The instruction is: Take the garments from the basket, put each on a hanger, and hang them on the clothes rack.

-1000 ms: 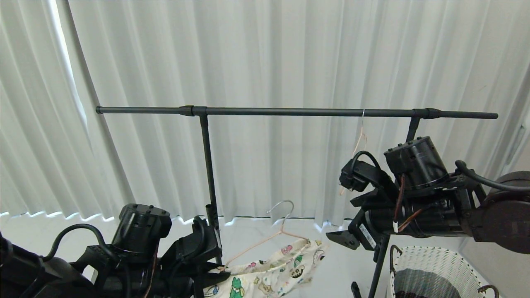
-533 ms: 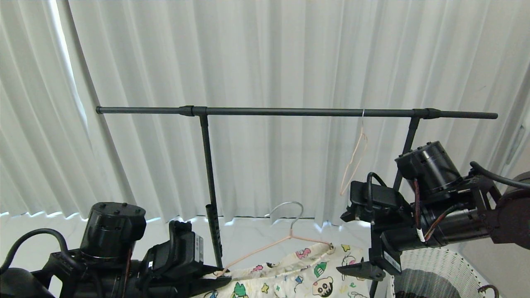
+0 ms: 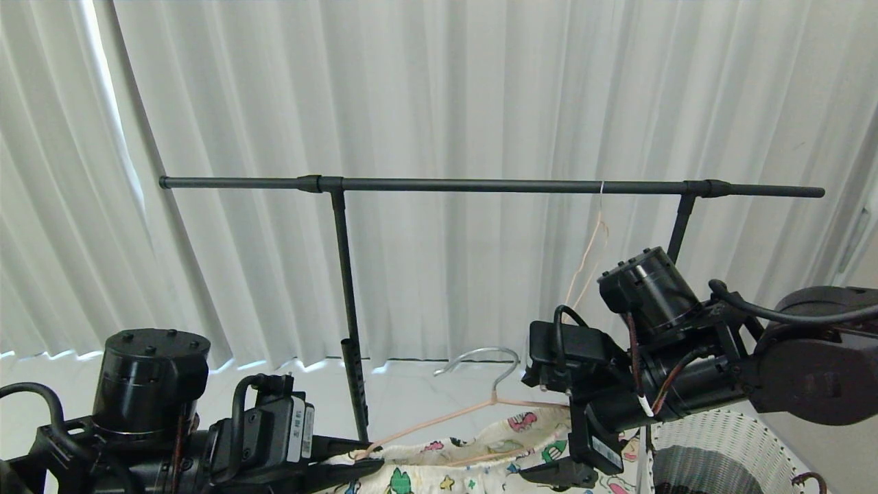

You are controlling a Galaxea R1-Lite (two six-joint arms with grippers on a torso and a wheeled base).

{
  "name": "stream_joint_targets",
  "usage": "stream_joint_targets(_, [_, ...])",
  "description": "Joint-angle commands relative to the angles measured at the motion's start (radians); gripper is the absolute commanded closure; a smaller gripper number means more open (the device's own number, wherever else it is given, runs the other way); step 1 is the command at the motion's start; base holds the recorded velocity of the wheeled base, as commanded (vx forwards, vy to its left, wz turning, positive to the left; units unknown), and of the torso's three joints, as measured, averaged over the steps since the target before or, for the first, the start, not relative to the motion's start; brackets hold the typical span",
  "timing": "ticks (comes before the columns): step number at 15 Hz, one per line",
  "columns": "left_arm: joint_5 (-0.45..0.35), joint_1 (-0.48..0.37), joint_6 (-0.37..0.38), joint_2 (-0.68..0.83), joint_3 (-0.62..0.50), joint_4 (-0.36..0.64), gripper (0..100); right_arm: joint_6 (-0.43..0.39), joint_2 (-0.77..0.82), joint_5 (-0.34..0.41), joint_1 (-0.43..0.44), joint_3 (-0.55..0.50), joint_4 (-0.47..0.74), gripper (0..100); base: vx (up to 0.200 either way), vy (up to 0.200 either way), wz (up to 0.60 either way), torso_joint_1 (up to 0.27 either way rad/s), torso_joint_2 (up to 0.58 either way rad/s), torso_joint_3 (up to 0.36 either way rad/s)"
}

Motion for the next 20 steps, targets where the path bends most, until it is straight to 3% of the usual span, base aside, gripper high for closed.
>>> stream_joint_targets(1, [0.0, -0.001, 0.0, -0.017, 0.003, -0.001, 100, 0.0, 0.022, -0.002, 0.004, -0.001, 0.0, 0, 0.0, 0.0, 0.0, 0.0, 0.0, 0.0])
stream_joint_targets(2, [0.0, -0.001, 0.0, -0.017, 0.003, -0.001, 100, 0.0, 0.02, -0.004, 0.004, -0.001, 0.0, 100, 0.0, 0.0, 0.0, 0.0, 0.0, 0.0])
stream_joint_targets(7, [0.0, -0.001, 0.0, -0.022, 0.006, -0.001, 100, 0.0, 0.02, -0.039, -0.001, -0.003, -0.01, 100, 0.0, 0.0, 0.0, 0.0, 0.0, 0.0])
stream_joint_targets(11, [0.005, 0.003, 0.002, -0.025, 0.014, -0.001, 100, -0.003, 0.02, -0.06, -0.019, 0.002, -0.089, 100, 0.0, 0.0, 0.0, 0.0, 0.0, 0.0])
stream_joint_targets(12, [0.007, 0.003, 0.002, -0.025, 0.014, -0.001, 0, -0.003, 0.016, -0.076, -0.018, 0.003, -0.105, 100, 0.0, 0.0, 0.0, 0.0, 0.0, 0.0])
stream_joint_targets(16, [0.007, 0.034, -0.009, -0.023, 0.011, -0.001, 0, -0.027, -0.024, -0.089, -0.033, 0.007, -0.135, 100, 0.0, 0.0, 0.0, 0.0, 0.0, 0.0])
stream_joint_targets(20, [0.007, 0.152, -0.04, -0.031, 0.009, -0.001, 0, -0.035, -0.058, -0.116, -0.071, 0.01, -0.135, 100, 0.0, 0.0, 0.0, 0.0, 0.0, 0.0])
